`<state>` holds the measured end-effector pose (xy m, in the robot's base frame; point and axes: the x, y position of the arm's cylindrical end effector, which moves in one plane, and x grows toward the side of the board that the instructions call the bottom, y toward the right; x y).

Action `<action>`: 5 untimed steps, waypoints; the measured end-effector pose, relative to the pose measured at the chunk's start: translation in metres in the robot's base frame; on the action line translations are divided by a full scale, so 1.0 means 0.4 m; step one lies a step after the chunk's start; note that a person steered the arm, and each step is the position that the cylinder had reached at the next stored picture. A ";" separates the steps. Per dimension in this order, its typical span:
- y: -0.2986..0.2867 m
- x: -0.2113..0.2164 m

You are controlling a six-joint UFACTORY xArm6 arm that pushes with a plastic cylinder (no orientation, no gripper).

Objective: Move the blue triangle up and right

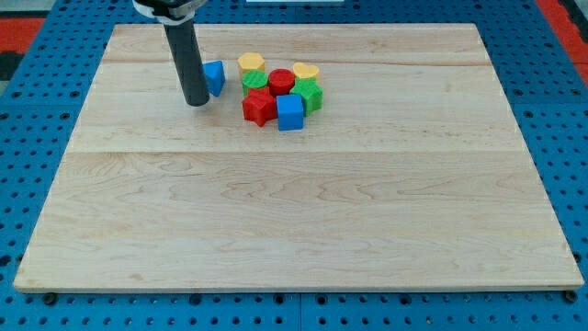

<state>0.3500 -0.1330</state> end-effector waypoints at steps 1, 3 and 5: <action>0.005 -0.049; 0.009 -0.193; 0.159 -0.249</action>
<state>0.2506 -0.0695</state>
